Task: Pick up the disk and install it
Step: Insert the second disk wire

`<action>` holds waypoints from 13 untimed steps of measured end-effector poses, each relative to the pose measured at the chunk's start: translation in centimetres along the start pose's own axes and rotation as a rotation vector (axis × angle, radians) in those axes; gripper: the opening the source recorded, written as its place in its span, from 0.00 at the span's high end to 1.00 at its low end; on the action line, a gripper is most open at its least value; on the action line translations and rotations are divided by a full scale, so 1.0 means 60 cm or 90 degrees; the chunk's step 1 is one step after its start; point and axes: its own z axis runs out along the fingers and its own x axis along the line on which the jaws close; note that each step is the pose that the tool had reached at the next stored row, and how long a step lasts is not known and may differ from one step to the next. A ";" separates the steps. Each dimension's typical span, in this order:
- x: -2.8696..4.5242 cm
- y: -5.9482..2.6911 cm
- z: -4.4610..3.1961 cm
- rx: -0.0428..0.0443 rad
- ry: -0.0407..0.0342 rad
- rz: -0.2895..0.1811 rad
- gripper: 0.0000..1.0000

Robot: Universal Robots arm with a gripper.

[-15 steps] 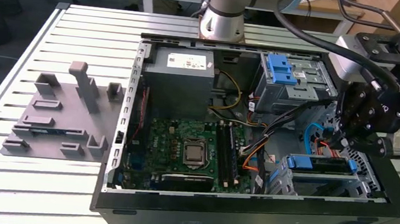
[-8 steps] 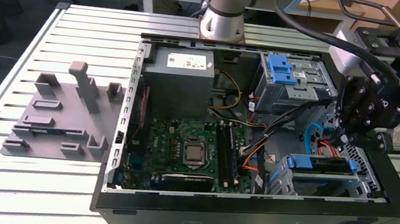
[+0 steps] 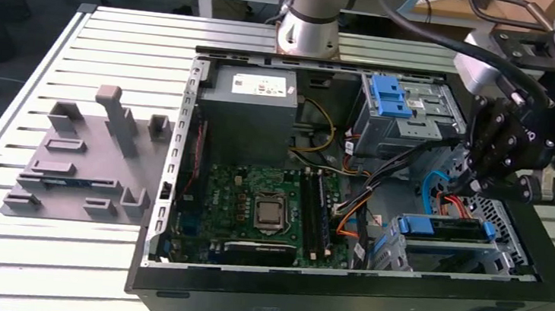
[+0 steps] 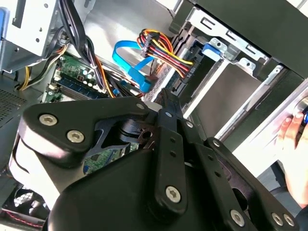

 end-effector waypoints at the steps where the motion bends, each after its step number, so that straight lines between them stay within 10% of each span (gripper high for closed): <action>1: -0.001 0.000 0.000 -0.0003 0.0000 0.000 0.89; 13: -0.021 0.002 -0.005 -0.0019 0.0003 0.004 0.89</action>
